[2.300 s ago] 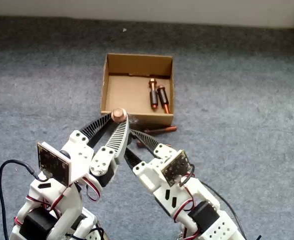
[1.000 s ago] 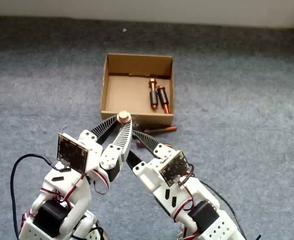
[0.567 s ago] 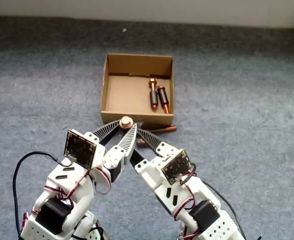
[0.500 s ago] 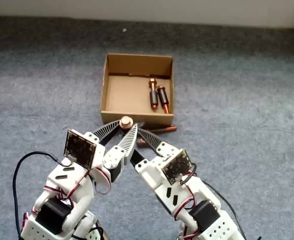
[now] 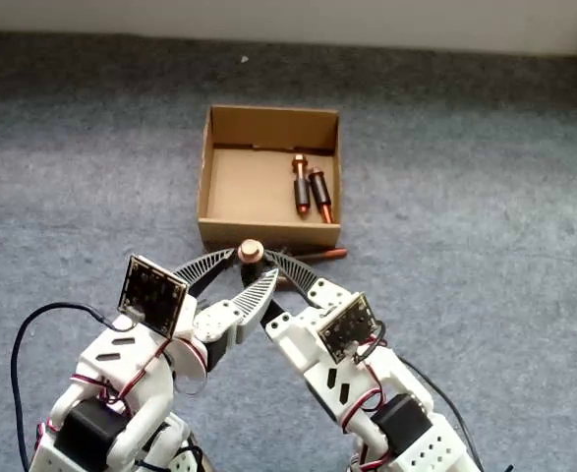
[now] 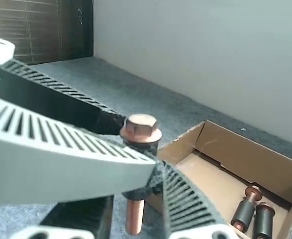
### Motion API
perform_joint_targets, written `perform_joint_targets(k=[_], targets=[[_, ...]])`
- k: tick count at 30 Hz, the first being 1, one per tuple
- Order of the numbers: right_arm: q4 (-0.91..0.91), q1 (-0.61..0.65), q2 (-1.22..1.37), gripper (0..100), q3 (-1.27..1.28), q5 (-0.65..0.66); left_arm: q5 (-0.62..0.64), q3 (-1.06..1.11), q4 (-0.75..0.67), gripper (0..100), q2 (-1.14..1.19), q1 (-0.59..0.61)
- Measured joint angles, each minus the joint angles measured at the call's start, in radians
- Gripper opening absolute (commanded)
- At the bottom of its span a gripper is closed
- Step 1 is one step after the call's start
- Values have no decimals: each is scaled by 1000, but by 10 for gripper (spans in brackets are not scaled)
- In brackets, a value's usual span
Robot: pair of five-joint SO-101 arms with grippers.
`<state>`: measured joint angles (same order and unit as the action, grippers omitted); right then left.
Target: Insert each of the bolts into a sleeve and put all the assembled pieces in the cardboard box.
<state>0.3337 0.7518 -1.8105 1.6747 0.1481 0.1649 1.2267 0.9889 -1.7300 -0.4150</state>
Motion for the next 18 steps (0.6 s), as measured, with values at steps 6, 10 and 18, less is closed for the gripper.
perform_joint_targets(k=[6,10,18], targets=[[0,0,0,4,0,0,-2,-14,15,218,-2,-2],[0,0,0,4,0,0,-2,-14,15,216,-2,9],[68,-3,0,4,0,0,-8,-23,15,49,-2,55]])
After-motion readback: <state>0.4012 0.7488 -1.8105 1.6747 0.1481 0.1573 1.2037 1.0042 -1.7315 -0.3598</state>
